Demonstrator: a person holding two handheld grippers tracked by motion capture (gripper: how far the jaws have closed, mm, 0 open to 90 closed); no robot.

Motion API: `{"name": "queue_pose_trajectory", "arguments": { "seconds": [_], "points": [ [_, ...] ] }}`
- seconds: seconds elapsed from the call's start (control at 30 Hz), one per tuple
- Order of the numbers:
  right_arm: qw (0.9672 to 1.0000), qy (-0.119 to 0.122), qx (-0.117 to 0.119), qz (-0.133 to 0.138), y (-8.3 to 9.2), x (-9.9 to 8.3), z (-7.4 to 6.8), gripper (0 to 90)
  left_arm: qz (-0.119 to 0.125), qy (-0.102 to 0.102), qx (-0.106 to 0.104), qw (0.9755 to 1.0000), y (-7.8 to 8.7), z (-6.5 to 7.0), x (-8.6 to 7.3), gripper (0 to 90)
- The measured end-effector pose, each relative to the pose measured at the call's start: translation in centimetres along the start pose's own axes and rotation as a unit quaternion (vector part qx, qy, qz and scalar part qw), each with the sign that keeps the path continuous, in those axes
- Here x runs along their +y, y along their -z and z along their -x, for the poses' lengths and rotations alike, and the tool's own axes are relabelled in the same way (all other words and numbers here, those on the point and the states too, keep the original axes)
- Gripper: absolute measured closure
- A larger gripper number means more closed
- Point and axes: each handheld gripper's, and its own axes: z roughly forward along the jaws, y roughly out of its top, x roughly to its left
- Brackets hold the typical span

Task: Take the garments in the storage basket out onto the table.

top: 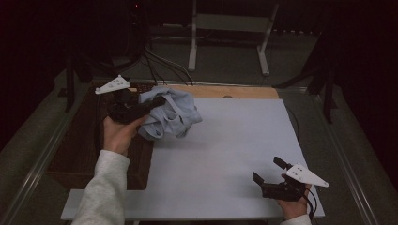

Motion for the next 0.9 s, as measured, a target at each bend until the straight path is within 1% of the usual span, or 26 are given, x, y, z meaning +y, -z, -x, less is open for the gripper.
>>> {"name": "queue_pose_trajectory", "arguments": {
  "seconds": [0.2,0.33,0.5,0.63,0.7,0.77,0.83,0.9],
  "points": [
    [1.0,0.0,0.0,0.0,0.0,0.0,0.0,0.0,-0.003,0.003,-0.009,1.0,-0.9,0.3,-0.2,76.5],
    [1.0,0.0,0.0,0.0,0.0,0.0,0.0,0.0,-0.007,0.0,-0.01,0.9999,-1.5,0.6,-0.3,76.5],
    [1.0,0.0,0.0,0.0,0.0,0.0,0.0,0.0,-0.016,0.002,-0.015,0.9998,-2.4,0.8,-0.5,76.4],
    [1.0,0.0,0.0,0.0,0.0,0.0,0.0,0.0,-0.031,0.009,-0.012,0.9994,-3.1,0.9,-0.6,76.5],
    [1.0,0.001,0.0,0.0,0.0,0.0,0.0,0.0,-0.034,0.011,-0.01,0.9993,-3.5,1.0,-0.7,76.5],
    [1.0,0.001,0.0,0.0,0.0,0.0,0.0,0.0,-0.037,0.009,-0.005,0.9992,-3.7,1.1,-0.7,76.5],
    [1.0,0.001,0.001,0.0,0.0,0.0,0.0,0.0,-0.042,0.002,0.002,0.9991,-4.0,1.3,-0.8,76.3],
    [1.0,0.001,0.001,0.0,0.0,0.0,0.1,0.0,-0.045,-0.002,-0.001,0.999,-4.2,1.5,-0.9,76.1]
  ]
}}
